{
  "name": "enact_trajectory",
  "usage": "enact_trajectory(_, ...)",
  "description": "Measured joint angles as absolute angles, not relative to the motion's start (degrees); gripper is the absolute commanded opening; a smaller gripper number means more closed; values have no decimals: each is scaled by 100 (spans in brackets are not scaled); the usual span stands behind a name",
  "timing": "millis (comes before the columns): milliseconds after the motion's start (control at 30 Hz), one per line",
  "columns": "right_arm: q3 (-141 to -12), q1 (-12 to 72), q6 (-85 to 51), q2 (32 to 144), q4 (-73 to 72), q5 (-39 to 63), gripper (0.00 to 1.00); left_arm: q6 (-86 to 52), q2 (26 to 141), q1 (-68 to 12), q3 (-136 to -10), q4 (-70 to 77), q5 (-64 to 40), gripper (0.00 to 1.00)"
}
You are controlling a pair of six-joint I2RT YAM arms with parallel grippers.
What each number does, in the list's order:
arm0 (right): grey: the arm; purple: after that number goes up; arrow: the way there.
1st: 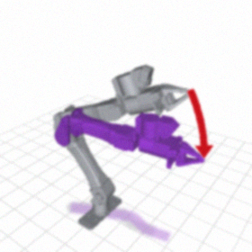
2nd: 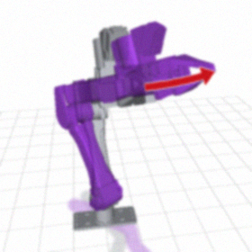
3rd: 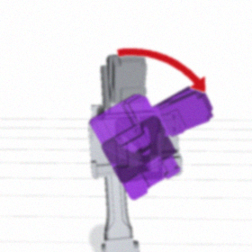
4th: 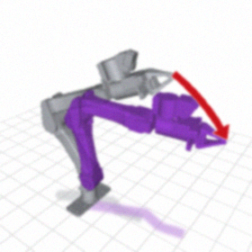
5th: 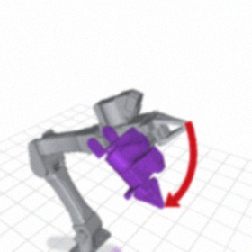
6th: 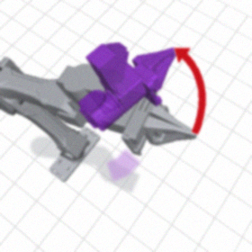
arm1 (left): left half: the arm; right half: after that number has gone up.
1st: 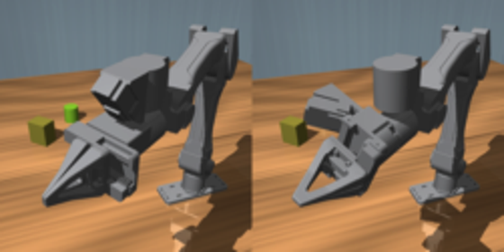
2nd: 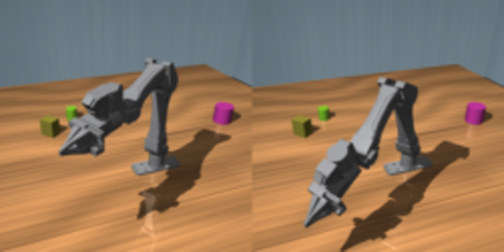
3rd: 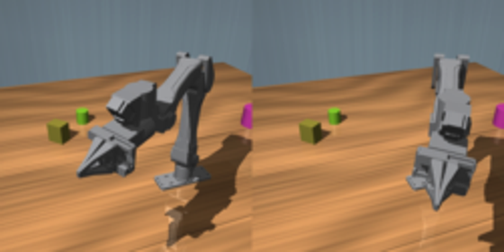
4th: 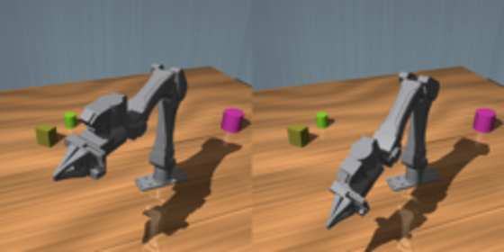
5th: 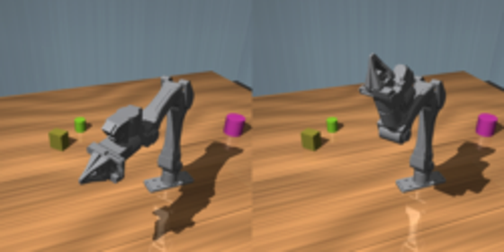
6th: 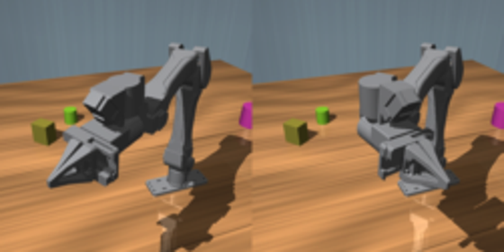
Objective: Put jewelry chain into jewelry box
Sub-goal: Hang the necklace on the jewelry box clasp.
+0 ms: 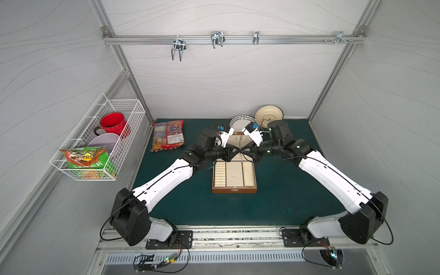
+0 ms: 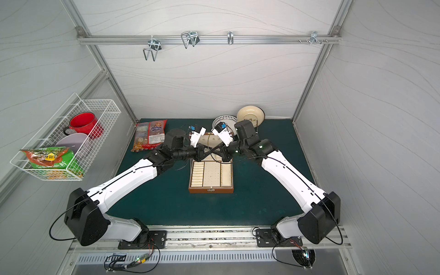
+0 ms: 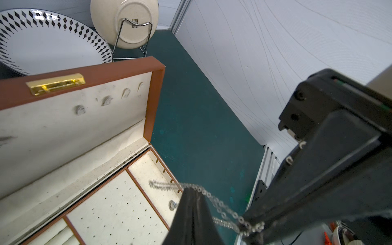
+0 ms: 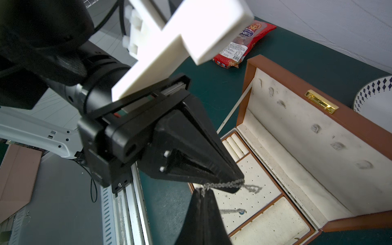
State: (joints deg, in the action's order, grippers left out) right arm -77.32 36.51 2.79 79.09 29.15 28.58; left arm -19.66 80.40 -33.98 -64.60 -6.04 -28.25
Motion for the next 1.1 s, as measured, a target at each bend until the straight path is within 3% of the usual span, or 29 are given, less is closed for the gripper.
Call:
enact_trajectory(300,-7686,3651,279,7907,2897,2858,0,-1951,8040,-3400,-6460,-615,-2775,0)
enact_trajectory(667,-7686,3503,274,7894,2915,3083,0,-1855,7966,-3400,-6460,-821,-2742,22)
enact_trajectory(1100,-7712,3089,91,7881,2950,4038,0,-1492,7365,-3374,-6458,-1052,-3153,30)
